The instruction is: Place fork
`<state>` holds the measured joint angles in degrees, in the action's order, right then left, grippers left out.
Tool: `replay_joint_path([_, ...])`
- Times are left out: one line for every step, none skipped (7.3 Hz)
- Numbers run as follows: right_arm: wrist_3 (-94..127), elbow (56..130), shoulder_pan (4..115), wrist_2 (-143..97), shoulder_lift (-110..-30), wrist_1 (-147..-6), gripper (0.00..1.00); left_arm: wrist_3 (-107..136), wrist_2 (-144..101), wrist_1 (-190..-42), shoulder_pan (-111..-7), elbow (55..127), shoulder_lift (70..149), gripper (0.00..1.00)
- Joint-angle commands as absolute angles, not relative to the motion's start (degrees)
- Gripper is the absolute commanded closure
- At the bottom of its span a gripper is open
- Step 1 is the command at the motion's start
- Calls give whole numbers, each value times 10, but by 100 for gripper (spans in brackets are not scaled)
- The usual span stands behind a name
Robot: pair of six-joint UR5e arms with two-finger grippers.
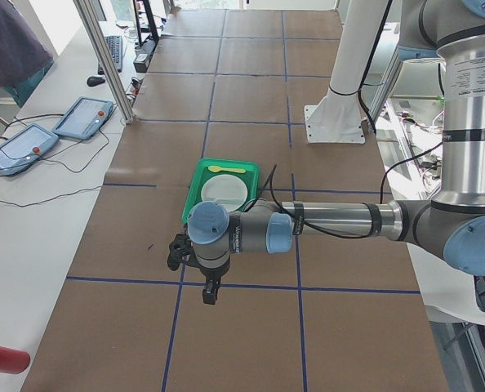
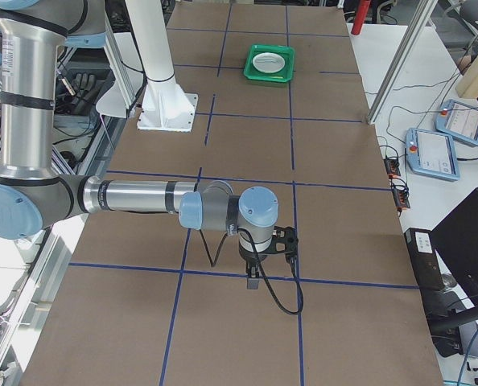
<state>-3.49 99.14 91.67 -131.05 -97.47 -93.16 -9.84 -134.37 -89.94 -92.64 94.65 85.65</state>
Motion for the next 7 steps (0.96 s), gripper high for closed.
replay_joint_path([-35, 991, 917, -1310, -975, -932, 0, -105, -1343, -904, -925, 947, 857, 0])
replay_joint_path([-35, 991, 917, -1310, -975, -932, 0, -100, -1344, -906, -924, 945, 859, 0])
replay_joint_path([-35, 991, 917, -1310, -975, -932, 0, -99, -1344, -905, -924, 947, 861, 0])
replay_joint_path([-35, 991, 917, -1310, -975, -932, 0, -99, -1344, -906, -923, 953, 863, 0])
replay_joint_path([-34, 991, 917, -1310, -975, -932, 0, -98, -1345, -906, -919, 955, 873, 0])
replay_joint_path([-35, 991, 917, -1310, -975, -932, 0, -62, -1344, -906, -878, 999, 877, 0])
replay_joint_path([-35, 991, 917, -1310, -975, -932, 0, 88, -1341, -915, -806, 1058, 879, 0])
